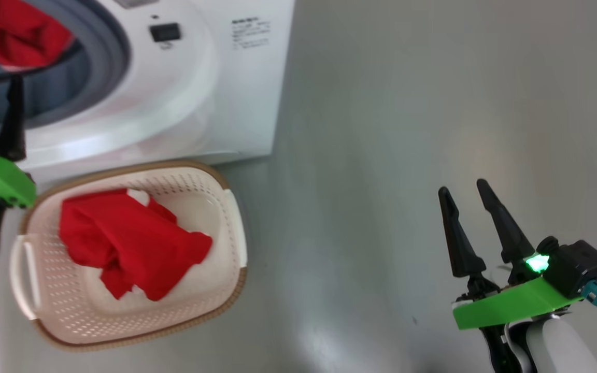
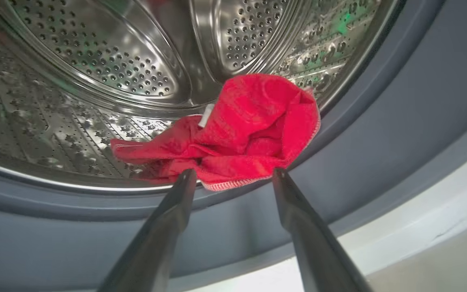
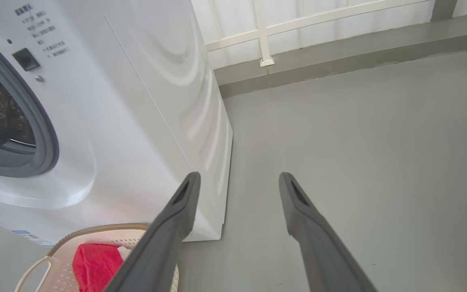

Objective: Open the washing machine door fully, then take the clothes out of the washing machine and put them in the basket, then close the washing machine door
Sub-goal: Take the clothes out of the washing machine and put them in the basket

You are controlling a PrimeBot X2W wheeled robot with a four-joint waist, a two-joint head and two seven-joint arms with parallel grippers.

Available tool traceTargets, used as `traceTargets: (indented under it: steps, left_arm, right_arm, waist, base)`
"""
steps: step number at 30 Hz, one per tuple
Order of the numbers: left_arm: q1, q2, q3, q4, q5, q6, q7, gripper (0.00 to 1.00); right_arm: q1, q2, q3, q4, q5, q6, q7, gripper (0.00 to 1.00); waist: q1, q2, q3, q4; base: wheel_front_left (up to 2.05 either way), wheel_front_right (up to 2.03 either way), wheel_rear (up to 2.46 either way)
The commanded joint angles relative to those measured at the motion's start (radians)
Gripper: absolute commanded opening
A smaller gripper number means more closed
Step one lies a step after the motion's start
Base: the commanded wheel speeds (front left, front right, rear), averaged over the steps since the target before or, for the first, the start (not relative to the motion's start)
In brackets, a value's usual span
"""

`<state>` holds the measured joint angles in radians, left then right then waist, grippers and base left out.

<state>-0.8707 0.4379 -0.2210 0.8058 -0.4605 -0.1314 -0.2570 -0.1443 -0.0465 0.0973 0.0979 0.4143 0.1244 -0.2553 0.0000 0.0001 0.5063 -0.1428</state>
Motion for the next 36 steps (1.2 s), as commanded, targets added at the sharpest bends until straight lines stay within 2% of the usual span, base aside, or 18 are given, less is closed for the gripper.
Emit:
traceTargets:
  steps: [1,10,17,23,36]
  left_arm:
    - [-0.040,0.069,0.004,0.006,-0.003,0.001,-0.005,1.00]
    - [-0.165,0.128,-0.112,0.119,-0.022,0.001,-0.005,1.00]
    - [-0.210,0.150,-0.134,0.143,-0.030,0.001,-0.005,1.00]
    - [-0.229,0.152,-0.122,0.147,-0.024,0.001,-0.005,1.00]
    - [-0.221,0.121,-0.013,0.125,0.046,0.001,-0.005,1.00]
  right_arm:
    - [-0.012,-0.004,0.019,-0.029,0.007,0.006,-0.006,1.00]
    - [-0.035,-0.004,0.026,-0.041,0.014,0.006,-0.006,1.00]
    - [-0.043,-0.004,0.036,-0.042,0.018,0.006,-0.006,1.00]
    - [-0.050,-0.004,0.042,-0.041,0.022,0.006,-0.006,1.00]
    - [-0.057,-0.004,0.048,-0.038,0.024,0.006,-0.006,1.00]
  waist:
    - [0.0000,-0.0001,0.064,-0.047]
    - [0.0000,-0.0001,0.106,-0.062]
    - [0.0000,-0.0001,0.117,-0.066]
    - [0.0000,-0.0001,0.122,-0.067]
    - [0.0000,-0.0001,0.119,-0.063]
  base:
    - [0.00,0.00,0.00]
    - [0.00,0.00,0.00]
    - [0.00,0.00,0.00]
    - [0.00,0.00,0.00]
    - [0.00,0.00,0.00]
